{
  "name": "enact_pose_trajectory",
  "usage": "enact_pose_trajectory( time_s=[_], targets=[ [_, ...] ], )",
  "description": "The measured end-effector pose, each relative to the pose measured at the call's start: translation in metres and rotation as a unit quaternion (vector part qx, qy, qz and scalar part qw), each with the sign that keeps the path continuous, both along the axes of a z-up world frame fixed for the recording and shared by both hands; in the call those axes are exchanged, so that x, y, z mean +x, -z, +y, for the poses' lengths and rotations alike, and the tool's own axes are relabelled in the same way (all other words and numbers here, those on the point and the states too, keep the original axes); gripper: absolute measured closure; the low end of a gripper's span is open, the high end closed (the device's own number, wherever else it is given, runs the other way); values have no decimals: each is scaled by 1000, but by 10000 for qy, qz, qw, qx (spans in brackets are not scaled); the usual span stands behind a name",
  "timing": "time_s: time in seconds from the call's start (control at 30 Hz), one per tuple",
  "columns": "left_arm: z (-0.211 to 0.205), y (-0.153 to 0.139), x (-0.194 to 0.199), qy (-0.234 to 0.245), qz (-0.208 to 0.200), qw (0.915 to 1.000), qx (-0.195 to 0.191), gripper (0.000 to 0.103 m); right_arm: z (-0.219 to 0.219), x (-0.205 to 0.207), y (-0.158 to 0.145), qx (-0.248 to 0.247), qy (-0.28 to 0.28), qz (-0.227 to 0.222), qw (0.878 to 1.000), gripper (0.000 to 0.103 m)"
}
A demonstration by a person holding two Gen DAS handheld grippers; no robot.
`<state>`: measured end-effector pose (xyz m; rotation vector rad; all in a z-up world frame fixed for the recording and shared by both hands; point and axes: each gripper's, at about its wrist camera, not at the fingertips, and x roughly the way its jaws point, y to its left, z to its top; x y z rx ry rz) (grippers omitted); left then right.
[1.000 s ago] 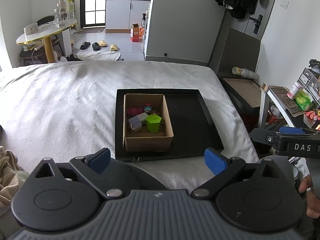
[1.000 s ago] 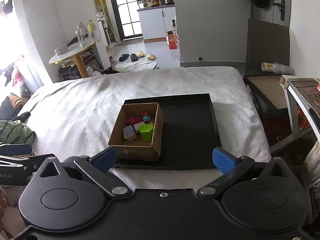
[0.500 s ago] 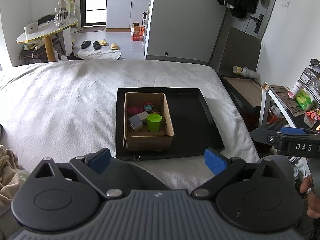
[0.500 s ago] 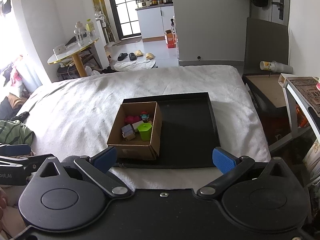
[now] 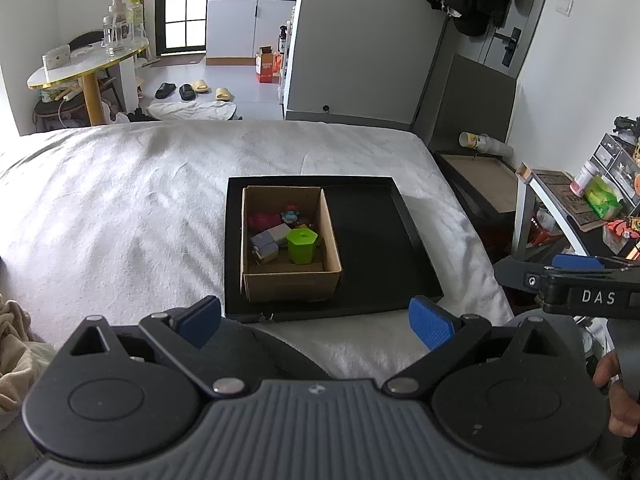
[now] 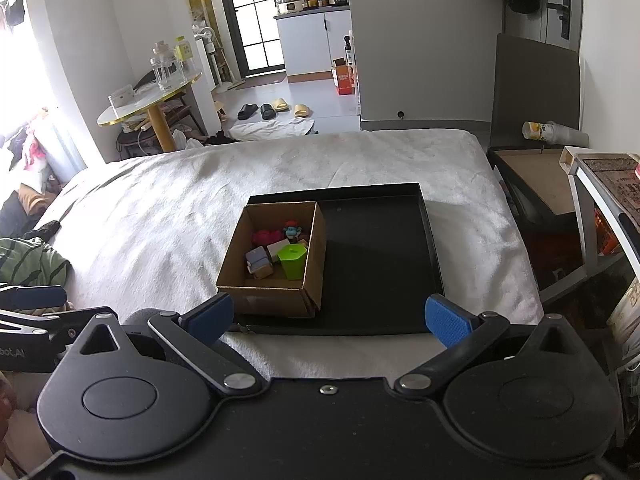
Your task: Organize rigid objects
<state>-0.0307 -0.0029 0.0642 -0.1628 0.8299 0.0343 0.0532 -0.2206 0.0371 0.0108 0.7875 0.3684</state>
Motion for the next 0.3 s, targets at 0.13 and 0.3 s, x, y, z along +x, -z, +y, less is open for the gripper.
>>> enact_pose_trajectory(
  time_s=[0.13,0.3],
  targets=[
    [1,2,1,-8,7,10000,17,3,2,1,4,9,23,42,10000,0],
    [8,6,10,-54,-14,10000,-71,3,9,8,13,-8,25,136,9999,0]
  ],
)
